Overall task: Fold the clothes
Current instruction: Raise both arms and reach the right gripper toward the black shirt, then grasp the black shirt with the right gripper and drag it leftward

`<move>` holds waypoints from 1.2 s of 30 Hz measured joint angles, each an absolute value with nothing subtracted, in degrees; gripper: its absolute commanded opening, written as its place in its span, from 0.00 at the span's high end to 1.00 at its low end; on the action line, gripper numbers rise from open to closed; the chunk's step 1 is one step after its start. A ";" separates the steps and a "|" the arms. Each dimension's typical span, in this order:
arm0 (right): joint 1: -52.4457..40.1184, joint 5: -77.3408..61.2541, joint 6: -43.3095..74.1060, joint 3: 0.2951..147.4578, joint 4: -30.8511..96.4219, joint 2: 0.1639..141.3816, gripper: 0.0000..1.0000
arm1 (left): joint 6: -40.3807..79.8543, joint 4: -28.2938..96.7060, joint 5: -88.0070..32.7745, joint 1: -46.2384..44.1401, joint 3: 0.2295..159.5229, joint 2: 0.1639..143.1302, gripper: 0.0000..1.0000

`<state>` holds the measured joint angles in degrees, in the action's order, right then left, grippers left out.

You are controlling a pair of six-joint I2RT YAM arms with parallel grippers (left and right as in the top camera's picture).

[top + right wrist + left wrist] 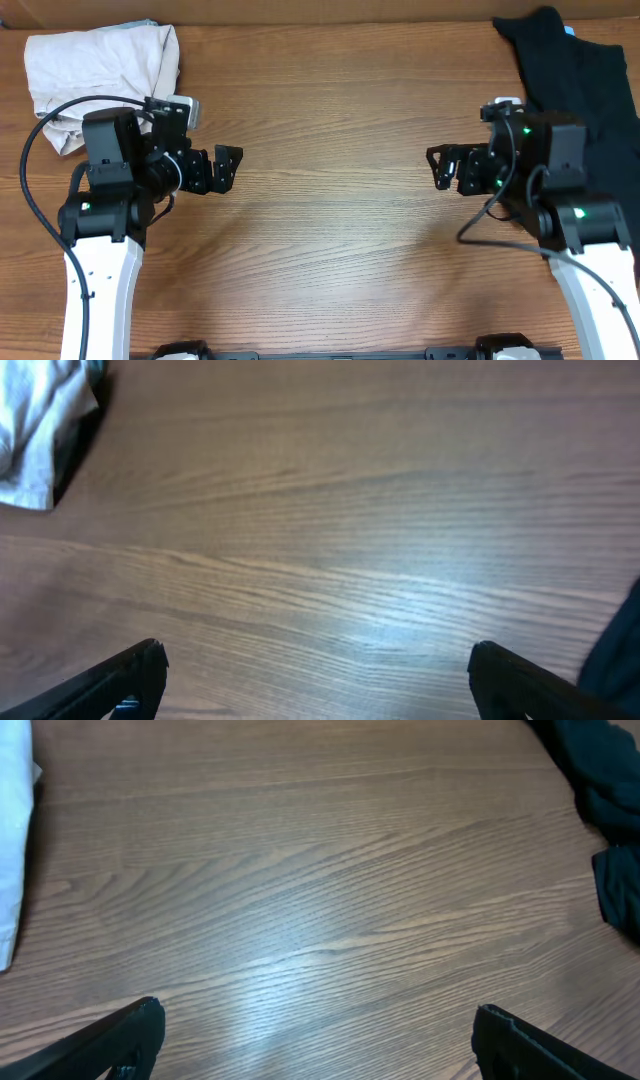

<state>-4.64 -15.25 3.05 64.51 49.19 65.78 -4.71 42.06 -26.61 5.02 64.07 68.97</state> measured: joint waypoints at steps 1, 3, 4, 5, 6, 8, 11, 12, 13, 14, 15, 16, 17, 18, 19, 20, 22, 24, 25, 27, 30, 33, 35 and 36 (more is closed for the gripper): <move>-4.64 -15.49 3.05 64.51 49.30 66.81 0.00 | -4.71 42.04 -26.61 5.02 64.07 69.23 0.00; -4.62 -15.75 3.03 64.53 49.58 68.25 0.00 | -4.71 42.02 -26.61 5.02 64.07 69.56 0.00; -4.64 -15.84 3.03 64.51 49.60 69.01 0.00 | -4.71 42.02 -26.61 5.02 64.07 69.65 0.00; -4.64 -15.90 3.03 64.53 49.60 69.65 0.00 | -4.71 42.00 -26.59 5.02 64.07 69.67 0.00; -4.64 -16.01 3.05 64.51 49.65 70.28 0.00 | -4.71 42.00 -26.57 5.02 64.07 69.67 0.00; -4.64 -16.08 3.05 64.53 49.63 71.24 0.00 | -4.71 42.00 -26.55 5.02 64.07 69.67 0.00; -4.64 -15.29 3.73 64.53 49.65 72.18 0.00 | -4.91 42.00 -26.33 5.02 64.07 69.67 0.00; -4.64 -14.31 4.49 64.51 49.67 72.36 0.00 | -4.93 42.00 -26.11 5.02 64.07 69.67 0.00; -4.62 -12.82 5.52 64.53 49.63 72.51 0.00 | -4.93 41.98 -25.71 5.02 64.07 69.67 0.00; -4.40 -11.14 6.59 64.53 49.58 72.60 0.00 | -4.93 41.98 -25.26 5.02 64.07 69.67 0.00; -3.97 -9.80 7.49 64.51 49.56 72.62 0.00 | -4.93 41.98 -24.86 5.02 64.07 69.67 0.00; -3.09 -8.32 8.49 64.51 49.50 72.62 0.00 | -4.95 41.93 -24.56 5.02 64.07 69.67 0.00; -2.00 -7.22 9.15 64.53 49.34 72.62 0.00 | -4.95 41.85 -24.16 5.02 64.07 69.67 0.00; -0.54 -6.35 9.93 64.53 49.08 72.62 0.00 | -4.93 41.74 -23.83 5.02 64.07 69.67 0.00; 0.99 -5.63 10.59 64.53 48.84 72.62 0.00 | -4.93 41.63 -23.59 5.02 64.07 69.67 0.00; 3.09 -4.91 11.25 64.51 48.40 72.62 0.00 | -4.95 41.60 -23.40 5.02 64.07 69.67 0.00; 7.07 -3.90 12.45 64.51 47.53 72.62 0.00 | -4.93 41.60 -23.18 5.02 64.07 69.67 0.00; 11.53 -3.18 13.43 64.53 46.54 72.62 0.01 | -4.95 41.58 -22.98 5.02 64.07 69.67 0.00; 13.63 -2.85 13.74 64.51 46.19 72.62 0.01 | -4.93 41.58 -22.87 5.02 64.07 69.67 0.00; 17.93 -2.31 14.11 64.51 45.78 72.66 0.04 | -4.95 41.54 -22.68 5.02 64.07 69.69 0.00; 23.31 -0.84 15.29 64.53 45.89 73.19 0.04 | -4.95 41.30 -22.48 5.02 64.10 70.26 0.00; 28.75 0.43 17.74 64.53 46.83 75.07 0.05 | -4.93 41.19 -22.44 5.02 64.12 71.88 0.00; 33.34 0.05 19.49 64.55 47.92 77.14 0.05 | -4.93 41.17 -22.44 5.02 64.12 73.28 0.00; 35.18 -0.38 19.97 64.55 48.14 77.95 0.05 | -4.93 41.17 -22.44 5.02 64.12 73.82 0.00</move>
<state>35.18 -0.38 19.97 64.55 48.14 77.95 -4.93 41.17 -22.44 5.02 64.12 73.82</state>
